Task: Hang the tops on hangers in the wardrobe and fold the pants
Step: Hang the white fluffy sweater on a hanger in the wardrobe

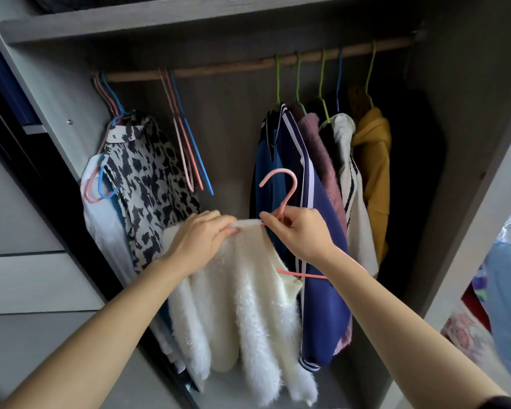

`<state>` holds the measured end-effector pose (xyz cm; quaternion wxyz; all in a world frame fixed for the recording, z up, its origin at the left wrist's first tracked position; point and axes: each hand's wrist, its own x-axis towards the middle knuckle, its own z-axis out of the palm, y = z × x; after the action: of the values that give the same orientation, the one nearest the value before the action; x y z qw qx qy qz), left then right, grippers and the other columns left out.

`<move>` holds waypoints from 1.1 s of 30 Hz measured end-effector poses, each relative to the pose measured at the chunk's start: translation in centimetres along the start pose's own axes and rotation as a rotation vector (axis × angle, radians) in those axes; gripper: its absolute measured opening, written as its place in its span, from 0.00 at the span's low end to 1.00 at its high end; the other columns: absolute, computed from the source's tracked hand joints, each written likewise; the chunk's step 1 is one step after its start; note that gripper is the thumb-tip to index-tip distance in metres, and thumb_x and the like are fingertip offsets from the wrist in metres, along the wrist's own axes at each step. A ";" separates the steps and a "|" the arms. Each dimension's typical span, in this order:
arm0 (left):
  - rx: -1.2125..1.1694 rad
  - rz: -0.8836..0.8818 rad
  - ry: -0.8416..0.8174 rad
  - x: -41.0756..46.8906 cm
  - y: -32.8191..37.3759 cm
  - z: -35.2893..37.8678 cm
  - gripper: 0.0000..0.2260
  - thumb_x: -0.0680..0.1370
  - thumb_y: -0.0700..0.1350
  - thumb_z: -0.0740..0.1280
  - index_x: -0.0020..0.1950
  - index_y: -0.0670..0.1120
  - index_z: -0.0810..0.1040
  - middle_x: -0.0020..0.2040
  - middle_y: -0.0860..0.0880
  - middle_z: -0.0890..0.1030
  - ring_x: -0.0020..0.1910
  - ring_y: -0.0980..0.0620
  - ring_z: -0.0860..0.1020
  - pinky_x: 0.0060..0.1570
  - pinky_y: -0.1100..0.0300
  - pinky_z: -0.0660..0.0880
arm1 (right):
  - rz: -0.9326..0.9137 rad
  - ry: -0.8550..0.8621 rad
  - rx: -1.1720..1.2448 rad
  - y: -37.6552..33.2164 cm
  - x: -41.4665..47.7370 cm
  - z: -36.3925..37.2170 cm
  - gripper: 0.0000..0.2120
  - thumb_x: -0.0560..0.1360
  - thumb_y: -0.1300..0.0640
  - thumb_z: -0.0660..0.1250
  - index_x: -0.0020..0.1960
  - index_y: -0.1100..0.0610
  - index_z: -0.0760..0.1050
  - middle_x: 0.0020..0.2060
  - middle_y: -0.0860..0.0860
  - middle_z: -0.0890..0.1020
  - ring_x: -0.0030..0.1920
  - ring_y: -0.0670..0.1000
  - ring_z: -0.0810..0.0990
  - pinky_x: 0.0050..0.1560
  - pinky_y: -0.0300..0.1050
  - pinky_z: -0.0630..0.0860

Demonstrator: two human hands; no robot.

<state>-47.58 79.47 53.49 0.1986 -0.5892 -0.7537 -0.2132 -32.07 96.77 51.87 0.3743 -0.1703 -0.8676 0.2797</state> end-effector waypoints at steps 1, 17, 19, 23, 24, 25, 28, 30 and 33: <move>0.006 -0.028 0.009 0.1 -0.2 0.1 0.09 0.82 0.47 0.63 0.53 0.46 0.82 0.40 0.52 0.79 0.39 0.50 0.76 0.42 0.52 0.74 | -0.073 0.090 -0.049 0.3 -0.2 -0.1 0.16 0.77 0.38 0.66 0.43 0.50 0.80 0.33 0.43 0.79 0.34 0.45 0.76 0.37 0.47 0.75; 0.147 -0.280 0.437 2.8 -0.4 -3.2 0.16 0.68 0.55 0.59 0.26 0.47 0.60 0.20 0.49 0.61 0.20 0.44 0.61 0.24 0.61 0.58 | -0.341 -0.124 -0.178 3.3 -7.4 4.0 0.22 0.79 0.49 0.65 0.71 0.50 0.70 0.59 0.43 0.75 0.41 0.44 0.77 0.28 0.44 0.75; 0.166 -0.306 0.448 2.7 -0.5 -3.5 0.16 0.67 0.55 0.60 0.26 0.47 0.61 0.21 0.50 0.59 0.21 0.44 0.61 0.25 0.62 0.54 | -0.404 -0.058 -0.180 2.5 -7.5 4.1 0.14 0.78 0.50 0.67 0.62 0.52 0.77 0.55 0.46 0.76 0.38 0.45 0.75 0.26 0.40 0.67; 0.191 -0.362 0.463 2.0 -1.5 -4.1 0.16 0.67 0.54 0.60 0.26 0.47 0.61 0.21 0.53 0.59 0.21 0.46 0.61 0.27 0.64 0.51 | -0.579 -0.032 -0.137 0.8 -8.3 4.6 0.04 0.75 0.54 0.70 0.47 0.55 0.80 0.48 0.50 0.77 0.35 0.45 0.74 0.27 0.39 0.66; 0.199 -0.377 0.466 1.8 -1.8 -4.2 0.17 0.68 0.55 0.59 0.26 0.46 0.60 0.21 0.51 0.60 0.21 0.45 0.62 0.27 0.63 0.53 | -0.623 -0.066 -0.119 0.3 -8.6 4.8 0.03 0.74 0.56 0.70 0.46 0.55 0.79 0.48 0.50 0.78 0.35 0.46 0.74 0.28 0.39 0.67; 0.203 -0.396 0.468 1.6 -2.1 -4.2 0.17 0.68 0.55 0.59 0.26 0.46 0.60 0.21 0.50 0.62 0.22 0.44 0.64 0.26 0.62 0.56 | -0.644 -0.116 -0.096 -0.2 -8.8 4.9 0.03 0.73 0.56 0.69 0.46 0.55 0.77 0.46 0.49 0.78 0.33 0.46 0.72 0.28 0.39 0.66; 0.187 -0.435 0.488 1.0 -2.8 -4.3 0.18 0.68 0.56 0.58 0.25 0.46 0.58 0.21 0.50 0.61 0.22 0.45 0.63 0.26 0.61 0.58 | -0.495 -0.307 -0.033 -0.7 -8.9 4.5 0.09 0.69 0.55 0.63 0.44 0.51 0.64 0.33 0.42 0.70 0.29 0.49 0.63 0.30 0.41 0.61; 0.178 -0.469 0.479 0.5 -3.4 -4.5 0.17 0.67 0.56 0.57 0.25 0.46 0.59 0.21 0.50 0.62 0.23 0.44 0.64 0.27 0.59 0.60 | -0.387 -0.347 -0.067 0.3 -8.5 3.4 0.10 0.70 0.53 0.61 0.44 0.51 0.59 0.27 0.45 0.68 0.28 0.53 0.64 0.31 0.44 0.62; 0.205 -0.476 0.463 -0.5 -4.9 -4.8 0.18 0.67 0.57 0.54 0.25 0.45 0.60 0.21 0.49 0.62 0.23 0.44 0.65 0.28 0.60 0.59 | -0.261 -0.211 -0.086 3.0 -7.5 0.6 0.10 0.72 0.50 0.61 0.46 0.56 0.68 0.28 0.48 0.75 0.29 0.56 0.73 0.32 0.49 0.72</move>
<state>-52.02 75.34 56.72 0.3671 -0.3097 -0.8226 -0.3045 -27.29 95.12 45.51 0.3067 -0.0418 -0.9279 0.2076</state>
